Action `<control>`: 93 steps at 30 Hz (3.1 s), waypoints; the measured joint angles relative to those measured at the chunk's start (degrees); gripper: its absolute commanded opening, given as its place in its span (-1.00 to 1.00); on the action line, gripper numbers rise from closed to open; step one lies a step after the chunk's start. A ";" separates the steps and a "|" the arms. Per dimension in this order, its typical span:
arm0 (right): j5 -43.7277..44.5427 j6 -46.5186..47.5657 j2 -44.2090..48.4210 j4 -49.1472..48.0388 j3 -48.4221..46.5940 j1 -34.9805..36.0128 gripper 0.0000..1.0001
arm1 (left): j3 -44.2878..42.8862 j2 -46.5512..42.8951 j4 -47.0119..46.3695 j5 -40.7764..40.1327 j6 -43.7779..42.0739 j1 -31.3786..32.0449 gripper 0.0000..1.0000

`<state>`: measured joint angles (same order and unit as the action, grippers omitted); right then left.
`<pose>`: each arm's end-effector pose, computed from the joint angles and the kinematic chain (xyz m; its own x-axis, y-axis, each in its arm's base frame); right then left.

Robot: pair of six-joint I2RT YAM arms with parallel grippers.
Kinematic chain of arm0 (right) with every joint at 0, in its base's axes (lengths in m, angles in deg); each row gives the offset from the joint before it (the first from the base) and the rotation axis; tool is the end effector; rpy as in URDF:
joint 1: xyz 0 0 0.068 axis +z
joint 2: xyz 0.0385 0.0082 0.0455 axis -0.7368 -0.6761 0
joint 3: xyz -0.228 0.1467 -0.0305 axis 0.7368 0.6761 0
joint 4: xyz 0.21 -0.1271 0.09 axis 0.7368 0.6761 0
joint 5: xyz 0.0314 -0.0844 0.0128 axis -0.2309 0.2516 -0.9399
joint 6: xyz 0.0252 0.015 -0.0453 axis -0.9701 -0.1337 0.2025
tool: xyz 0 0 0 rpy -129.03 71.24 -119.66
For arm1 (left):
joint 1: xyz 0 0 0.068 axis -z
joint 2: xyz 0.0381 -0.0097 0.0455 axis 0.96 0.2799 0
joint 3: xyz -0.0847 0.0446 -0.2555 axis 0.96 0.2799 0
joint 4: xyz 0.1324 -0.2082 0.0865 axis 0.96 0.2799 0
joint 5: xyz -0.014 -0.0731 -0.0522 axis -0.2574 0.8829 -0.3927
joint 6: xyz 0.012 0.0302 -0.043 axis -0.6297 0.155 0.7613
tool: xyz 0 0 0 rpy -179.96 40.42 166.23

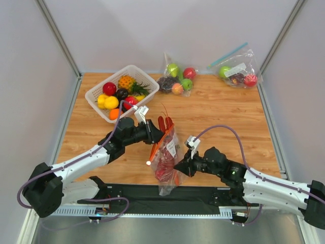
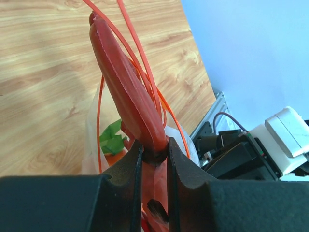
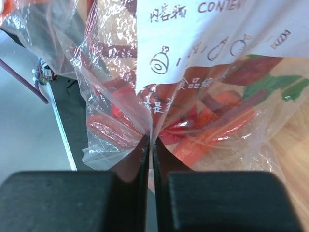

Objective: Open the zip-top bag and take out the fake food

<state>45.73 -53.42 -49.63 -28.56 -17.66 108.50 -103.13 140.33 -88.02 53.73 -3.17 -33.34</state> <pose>0.0803 0.1553 0.2017 -0.5302 -0.1808 -0.8284 -0.7852 0.4734 0.3992 0.1845 -0.1728 0.2485 -0.7885 -0.2709 -0.5521 0.3944 0.4660 -0.7920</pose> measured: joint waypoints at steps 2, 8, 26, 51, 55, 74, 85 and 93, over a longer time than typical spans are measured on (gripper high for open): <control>0.42 0.17 0.20 0.09 -0.39 0.02 -0.99 | 0.00 -1.42 1.01 -0.20 -0.61 -0.13 -1.00; 4.37 2.19 0.26 2.71 -3.23 0.02 -0.99 | -0.02 -5.49 3.78 -0.42 -1.36 -1.64 -1.00; 12.70 7.21 2.29 10.86 -6.23 -3.08 -0.99 | -0.02 -12.63 9.25 0.00 -3.08 -7.54 -1.00; 17.14 7.17 -0.66 14.49 -7.02 -3.10 -0.99 | 2.03 -18.56 4.72 -5.62 -1.62 -8.70 -1.00; 16.98 7.17 -0.83 14.47 -7.02 -3.13 -0.99 | 2.16 -18.25 2.67 -6.25 -1.33 -8.70 -1.00; 15.54 6.03 4.66 15.96 -7.02 -3.10 -0.99 | 0.15 -9.53 -4.13 -10.71 -2.71 -8.74 -1.00; 18.97 5.70 4.04 17.68 -7.02 -3.13 -0.99 | -5.49 -13.70 1.33 -11.98 -8.57 -10.10 -1.00; 19.39 5.73 3.34 17.66 -7.02 -3.13 -0.99 | -5.60 -17.59 6.82 -11.91 -10.29 -15.04 -1.00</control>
<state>65.12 -47.69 -46.29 -10.90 -24.68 105.37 -108.73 122.73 -81.20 41.81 -13.47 -48.38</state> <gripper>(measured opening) 0.006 0.237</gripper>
